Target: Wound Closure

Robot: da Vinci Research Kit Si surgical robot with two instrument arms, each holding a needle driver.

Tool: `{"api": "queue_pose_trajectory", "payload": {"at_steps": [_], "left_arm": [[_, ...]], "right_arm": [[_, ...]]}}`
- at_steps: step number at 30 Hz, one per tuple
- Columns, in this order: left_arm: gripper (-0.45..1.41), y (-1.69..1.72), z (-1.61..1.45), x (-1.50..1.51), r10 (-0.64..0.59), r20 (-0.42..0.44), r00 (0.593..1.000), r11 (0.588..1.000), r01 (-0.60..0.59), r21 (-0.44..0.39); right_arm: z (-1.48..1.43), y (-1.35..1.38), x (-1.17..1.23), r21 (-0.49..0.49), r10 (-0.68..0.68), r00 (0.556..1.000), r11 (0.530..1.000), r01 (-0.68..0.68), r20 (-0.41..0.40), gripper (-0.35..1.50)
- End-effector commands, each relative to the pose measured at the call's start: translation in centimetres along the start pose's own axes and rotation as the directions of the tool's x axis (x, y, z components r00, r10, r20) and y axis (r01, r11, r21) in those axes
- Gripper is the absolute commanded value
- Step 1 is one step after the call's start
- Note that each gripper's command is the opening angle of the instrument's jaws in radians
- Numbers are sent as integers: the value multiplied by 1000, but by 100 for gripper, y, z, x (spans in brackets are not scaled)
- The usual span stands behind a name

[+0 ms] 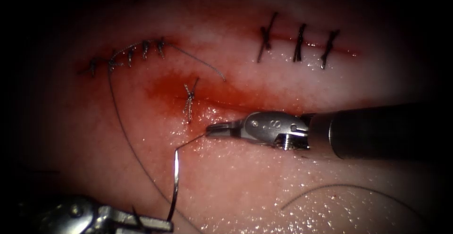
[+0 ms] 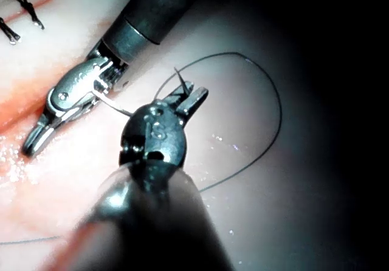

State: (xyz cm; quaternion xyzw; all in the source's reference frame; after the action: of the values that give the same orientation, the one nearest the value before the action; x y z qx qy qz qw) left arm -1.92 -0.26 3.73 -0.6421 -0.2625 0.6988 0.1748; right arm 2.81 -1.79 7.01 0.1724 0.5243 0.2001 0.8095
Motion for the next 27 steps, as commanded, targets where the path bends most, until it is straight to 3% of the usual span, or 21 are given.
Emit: {"api": "queue_pose_trajectory", "payload": {"at_steps": [1,4,11,12,17,23,24,26,27], "left_arm": [[-45,-2,4,-9,18,23,1000,999,-19,48],[-45,-8,-2,-19,34,64,997,991,-42,127],[-45,-34,-26,-51,96,141,985,968,-126,218],[-45,-40,-31,-55,104,145,984,967,-135,216],[-45,-43,-35,-59,128,156,979,963,-160,216],[-45,-31,-34,-51,162,159,974,961,-193,199],[-45,-29,-36,-48,165,160,973,961,-196,197],[-45,-27,-42,-43,173,161,972,961,-202,189],[-45,-27,-46,-41,181,163,970,960,-211,186]], "right_arm": [[5,-16,5,7,9,1000,1000,-9,5,-35],[4,-36,19,94,17,999,995,-21,38,-35],[4,-79,60,179,40,998,983,-49,50,-35],[5,-92,75,195,46,998,979,-54,48,-35],[6,-115,104,227,56,997,972,-65,46,-35],[8,-116,114,218,18,999,976,-25,36,-35],[8,-110,114,191,-4,999,982,-3,34,-15],[5,-93,111,133,-52,998,990,47,34,56],[4,-84,109,113,-67,997,992,62,39,78]]}}
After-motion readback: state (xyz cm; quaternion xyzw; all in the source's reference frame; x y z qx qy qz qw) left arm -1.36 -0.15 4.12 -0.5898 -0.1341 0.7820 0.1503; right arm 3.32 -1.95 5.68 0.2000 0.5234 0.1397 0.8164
